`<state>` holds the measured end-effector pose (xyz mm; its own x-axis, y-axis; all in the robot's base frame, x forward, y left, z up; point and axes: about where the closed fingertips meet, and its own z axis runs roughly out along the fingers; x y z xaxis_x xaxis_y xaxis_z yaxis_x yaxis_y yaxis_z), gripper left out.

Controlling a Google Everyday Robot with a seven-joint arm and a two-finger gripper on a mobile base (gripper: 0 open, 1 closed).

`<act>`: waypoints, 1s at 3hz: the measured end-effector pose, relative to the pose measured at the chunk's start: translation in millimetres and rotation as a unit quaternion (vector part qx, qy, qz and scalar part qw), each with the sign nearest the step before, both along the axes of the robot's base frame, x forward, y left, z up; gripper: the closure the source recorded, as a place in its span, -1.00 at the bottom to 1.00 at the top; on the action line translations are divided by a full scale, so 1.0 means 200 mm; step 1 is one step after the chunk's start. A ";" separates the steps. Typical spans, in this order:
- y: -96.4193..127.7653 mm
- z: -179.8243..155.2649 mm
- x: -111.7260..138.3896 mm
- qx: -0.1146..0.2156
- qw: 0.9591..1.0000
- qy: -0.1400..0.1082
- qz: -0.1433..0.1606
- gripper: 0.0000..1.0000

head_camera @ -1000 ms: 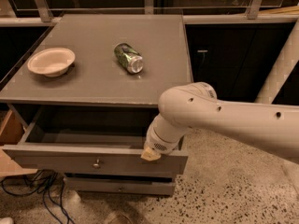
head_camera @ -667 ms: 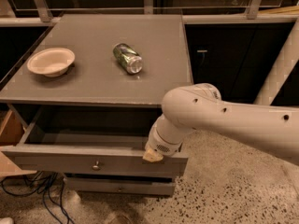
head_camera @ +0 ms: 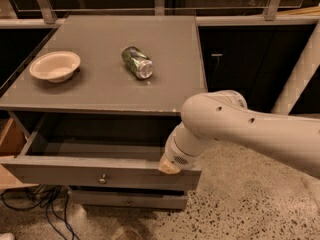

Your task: Open top drawer

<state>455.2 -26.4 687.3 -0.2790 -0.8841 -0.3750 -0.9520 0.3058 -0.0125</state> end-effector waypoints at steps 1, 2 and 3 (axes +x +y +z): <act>0.00 0.00 0.00 0.000 1.000 0.000 0.000 0.49; 0.00 0.00 0.00 0.000 1.000 0.000 0.000 -0.10; 0.00 0.00 0.00 0.000 1.000 0.000 0.000 -0.60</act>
Offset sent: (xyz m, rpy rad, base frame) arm 0.0000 0.0000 0.0000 0.0000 0.0000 0.0000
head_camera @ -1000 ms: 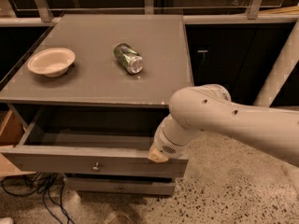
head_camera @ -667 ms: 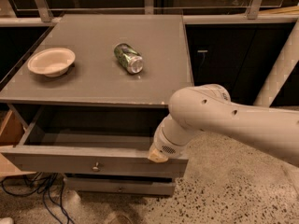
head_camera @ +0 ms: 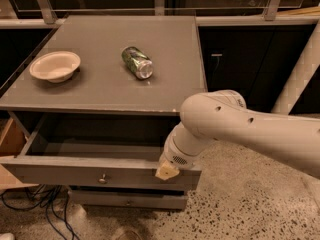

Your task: Open top drawer

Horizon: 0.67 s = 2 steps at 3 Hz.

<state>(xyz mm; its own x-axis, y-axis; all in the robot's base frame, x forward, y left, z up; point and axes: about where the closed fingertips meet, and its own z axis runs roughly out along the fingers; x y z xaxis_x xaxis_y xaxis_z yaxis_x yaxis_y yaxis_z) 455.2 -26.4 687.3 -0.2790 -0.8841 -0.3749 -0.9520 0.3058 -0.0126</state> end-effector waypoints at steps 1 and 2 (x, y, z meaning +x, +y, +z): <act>0.00 0.00 0.00 0.000 1.000 0.000 0.000 -1.00; 0.00 0.00 0.00 0.000 1.000 0.000 0.000 -1.00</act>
Offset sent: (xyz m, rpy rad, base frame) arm 0.0000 0.0000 0.0000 0.0000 0.0000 0.0000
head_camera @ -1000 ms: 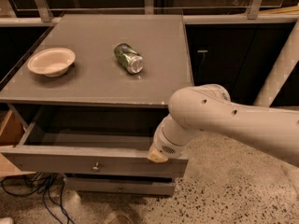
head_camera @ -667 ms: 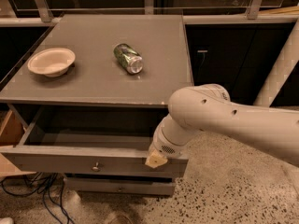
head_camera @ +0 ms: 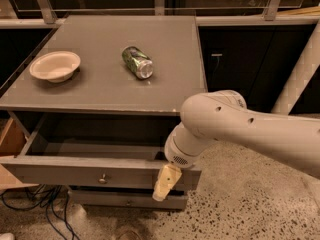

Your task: Open top drawer

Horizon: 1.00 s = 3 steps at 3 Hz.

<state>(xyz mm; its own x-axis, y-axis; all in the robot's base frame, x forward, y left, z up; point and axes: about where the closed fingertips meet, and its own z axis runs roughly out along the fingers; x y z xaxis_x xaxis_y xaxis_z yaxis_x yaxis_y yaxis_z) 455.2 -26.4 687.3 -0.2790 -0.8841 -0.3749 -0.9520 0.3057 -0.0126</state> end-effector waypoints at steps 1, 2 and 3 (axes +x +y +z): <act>0.00 -0.10 -0.02 -0.028 0.999 0.027 0.013 -1.00; 0.00 -0.19 -0.04 -0.043 0.998 0.050 0.017 -1.00; -0.04 -0.22 -0.06 -0.047 0.997 0.062 0.008 -1.00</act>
Offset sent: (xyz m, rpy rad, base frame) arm -0.0119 -0.0008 -0.0608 -0.1206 0.1614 0.0445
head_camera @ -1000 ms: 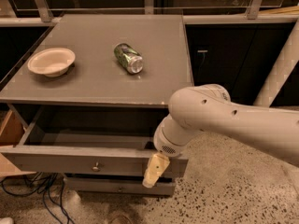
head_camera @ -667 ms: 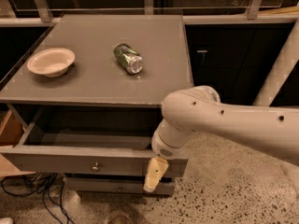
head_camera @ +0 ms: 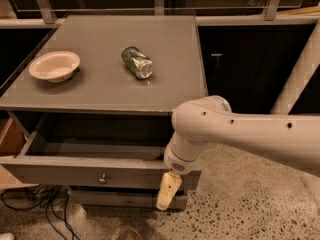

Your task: Open top drawer

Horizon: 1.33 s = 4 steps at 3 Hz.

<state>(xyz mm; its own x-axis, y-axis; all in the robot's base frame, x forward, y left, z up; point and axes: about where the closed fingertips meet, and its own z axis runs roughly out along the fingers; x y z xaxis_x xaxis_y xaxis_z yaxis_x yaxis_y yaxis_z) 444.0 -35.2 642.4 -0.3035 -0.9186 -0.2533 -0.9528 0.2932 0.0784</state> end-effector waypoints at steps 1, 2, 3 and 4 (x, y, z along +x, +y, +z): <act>0.00 0.00 0.00 0.000 1.000 0.000 0.000 -0.62; 0.00 0.00 0.00 0.000 1.000 0.000 0.000 -0.14; 0.00 0.00 0.00 0.000 1.000 0.000 0.000 0.30; 0.00 0.00 0.00 0.000 1.000 0.000 0.000 0.75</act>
Offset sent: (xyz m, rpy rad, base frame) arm 0.0000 0.0000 0.0000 0.0000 0.0000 0.0000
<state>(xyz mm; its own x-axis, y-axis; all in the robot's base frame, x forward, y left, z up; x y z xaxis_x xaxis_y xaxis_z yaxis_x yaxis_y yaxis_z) 444.0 -35.2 642.4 -0.3035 -0.9186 -0.2532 -0.9528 0.2932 0.0784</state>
